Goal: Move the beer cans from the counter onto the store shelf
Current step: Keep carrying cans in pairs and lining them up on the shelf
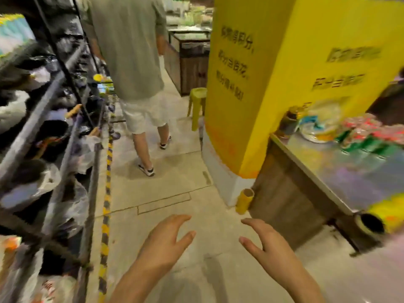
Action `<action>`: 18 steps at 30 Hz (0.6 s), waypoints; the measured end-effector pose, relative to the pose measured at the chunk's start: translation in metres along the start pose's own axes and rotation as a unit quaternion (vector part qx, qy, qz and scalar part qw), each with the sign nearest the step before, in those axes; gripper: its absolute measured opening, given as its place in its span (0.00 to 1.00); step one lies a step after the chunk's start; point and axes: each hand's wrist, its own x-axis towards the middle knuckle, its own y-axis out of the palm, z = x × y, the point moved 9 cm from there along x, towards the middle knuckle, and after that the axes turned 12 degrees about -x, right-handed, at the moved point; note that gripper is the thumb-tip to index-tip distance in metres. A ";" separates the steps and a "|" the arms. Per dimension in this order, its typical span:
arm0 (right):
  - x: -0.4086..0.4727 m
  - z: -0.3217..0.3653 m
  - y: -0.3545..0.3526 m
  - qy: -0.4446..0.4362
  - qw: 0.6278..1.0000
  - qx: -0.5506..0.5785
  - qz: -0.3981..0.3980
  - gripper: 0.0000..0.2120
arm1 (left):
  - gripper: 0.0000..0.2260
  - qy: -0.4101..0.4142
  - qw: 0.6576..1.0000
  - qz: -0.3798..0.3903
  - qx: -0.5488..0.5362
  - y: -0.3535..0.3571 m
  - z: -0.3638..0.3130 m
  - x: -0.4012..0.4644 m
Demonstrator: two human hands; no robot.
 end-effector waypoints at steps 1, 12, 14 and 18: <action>-0.013 -0.037 -0.012 0.035 0.999 -0.001 -0.006 0.21 | 0.21 0.015 1.000 0.022 0.001 0.028 -0.024 0.014; -0.123 -0.303 -0.088 0.299 0.953 0.002 -0.046 0.22 | 0.25 0.131 0.972 0.194 0.002 0.256 -0.231 0.094; -0.118 -0.327 -0.090 0.309 0.950 0.017 -0.042 0.22 | 0.25 0.113 0.971 0.209 0.005 0.271 -0.239 0.111; -0.078 -0.361 -0.102 0.274 0.960 0.035 -0.054 0.23 | 0.25 0.125 0.967 0.220 0.010 0.288 -0.249 0.161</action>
